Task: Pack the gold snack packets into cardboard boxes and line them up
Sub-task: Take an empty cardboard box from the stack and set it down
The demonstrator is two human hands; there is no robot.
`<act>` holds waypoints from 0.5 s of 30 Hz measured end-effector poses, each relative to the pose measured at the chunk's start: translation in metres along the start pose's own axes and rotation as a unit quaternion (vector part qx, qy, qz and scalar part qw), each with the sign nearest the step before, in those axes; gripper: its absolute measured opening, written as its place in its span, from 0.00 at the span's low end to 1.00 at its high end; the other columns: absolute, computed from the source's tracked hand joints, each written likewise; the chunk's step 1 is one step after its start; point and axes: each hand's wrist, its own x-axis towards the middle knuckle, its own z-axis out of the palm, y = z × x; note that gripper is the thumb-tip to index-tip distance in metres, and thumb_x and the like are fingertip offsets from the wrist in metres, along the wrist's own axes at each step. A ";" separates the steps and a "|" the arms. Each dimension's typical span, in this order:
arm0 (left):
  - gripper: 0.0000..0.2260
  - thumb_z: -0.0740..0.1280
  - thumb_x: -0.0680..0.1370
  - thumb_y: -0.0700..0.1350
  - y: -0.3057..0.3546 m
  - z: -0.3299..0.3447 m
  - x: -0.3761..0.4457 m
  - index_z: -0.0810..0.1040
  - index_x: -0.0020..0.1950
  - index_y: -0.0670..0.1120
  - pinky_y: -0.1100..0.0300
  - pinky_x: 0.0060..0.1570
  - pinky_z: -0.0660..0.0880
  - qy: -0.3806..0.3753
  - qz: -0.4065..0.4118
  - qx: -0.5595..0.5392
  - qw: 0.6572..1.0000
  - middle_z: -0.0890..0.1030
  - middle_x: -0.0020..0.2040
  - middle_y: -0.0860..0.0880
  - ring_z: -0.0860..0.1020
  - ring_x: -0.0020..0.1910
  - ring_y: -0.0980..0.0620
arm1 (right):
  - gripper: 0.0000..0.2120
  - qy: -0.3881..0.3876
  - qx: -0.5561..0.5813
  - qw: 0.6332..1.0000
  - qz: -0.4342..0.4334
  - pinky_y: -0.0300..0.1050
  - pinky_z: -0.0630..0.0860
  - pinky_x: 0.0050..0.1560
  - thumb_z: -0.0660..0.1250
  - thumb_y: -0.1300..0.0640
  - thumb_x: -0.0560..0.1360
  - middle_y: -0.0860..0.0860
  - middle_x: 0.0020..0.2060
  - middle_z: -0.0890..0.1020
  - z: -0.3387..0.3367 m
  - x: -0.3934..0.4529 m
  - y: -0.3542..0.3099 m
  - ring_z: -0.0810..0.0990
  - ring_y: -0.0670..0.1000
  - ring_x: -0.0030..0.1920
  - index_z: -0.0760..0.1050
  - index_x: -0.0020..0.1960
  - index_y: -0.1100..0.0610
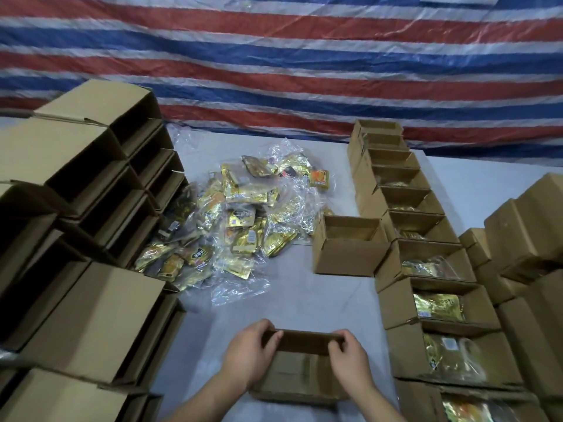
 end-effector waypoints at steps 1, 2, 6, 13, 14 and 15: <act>0.12 0.61 0.79 0.58 0.000 -0.002 0.000 0.77 0.52 0.52 0.61 0.49 0.72 -0.012 -0.004 -0.011 1.000 0.82 0.48 0.54 0.79 0.50 0.54 | 0.04 -0.008 0.005 1.000 0.003 0.41 0.73 0.45 0.65 0.60 0.78 0.49 0.43 0.81 -0.001 0.000 0.000 0.79 0.49 0.47 0.75 0.47 0.52; 0.13 0.60 0.80 0.59 0.000 -0.004 0.002 0.76 0.53 0.52 0.61 0.51 0.73 -0.023 -0.011 -0.029 0.999 0.82 0.49 0.54 0.79 0.50 0.55 | 0.04 -0.016 0.013 1.000 0.006 0.42 0.74 0.47 0.66 0.60 0.77 0.50 0.44 0.82 -0.002 0.000 0.000 0.80 0.50 0.48 0.76 0.47 0.52; 0.09 0.58 0.81 0.54 0.002 -0.024 0.039 0.75 0.54 0.53 0.58 0.53 0.72 0.023 -0.052 -0.081 0.995 0.80 0.52 0.52 0.79 0.53 0.51 | 0.07 -0.039 0.031 0.999 0.009 0.38 0.72 0.53 0.71 0.57 0.75 0.47 0.51 0.80 -0.011 0.002 -0.001 0.78 0.48 0.54 0.76 0.52 0.52; 0.25 0.60 0.80 0.56 0.000 -0.063 0.170 0.67 0.69 0.38 0.48 0.55 0.77 0.051 -0.125 0.009 0.991 0.78 0.61 0.38 0.80 0.49 0.41 | 0.12 -0.032 0.024 0.998 -0.054 0.38 0.67 0.59 0.69 0.47 0.77 0.40 0.56 0.76 -0.035 0.021 -0.036 0.73 0.42 0.59 0.74 0.59 0.46; 0.29 0.60 0.80 0.58 -0.003 -0.063 0.184 0.64 0.72 0.38 0.48 0.56 0.77 0.039 -0.139 0.029 0.989 0.78 0.62 0.37 0.80 0.50 0.41 | 0.09 -0.021 0.033 0.997 -0.060 0.37 0.68 0.58 0.68 0.48 0.78 0.39 0.55 0.77 -0.038 0.025 -0.042 0.74 0.41 0.58 0.74 0.57 0.46; 0.32 0.60 0.79 0.60 -0.007 -0.063 0.196 0.62 0.73 0.37 0.49 0.56 0.76 0.027 -0.155 0.046 0.986 0.78 0.61 0.37 0.80 0.51 0.41 | 0.07 -0.010 0.045 0.997 -0.065 0.35 0.70 0.56 0.68 0.48 0.78 0.39 0.54 0.78 -0.040 0.030 -0.048 0.75 0.40 0.57 0.75 0.55 0.45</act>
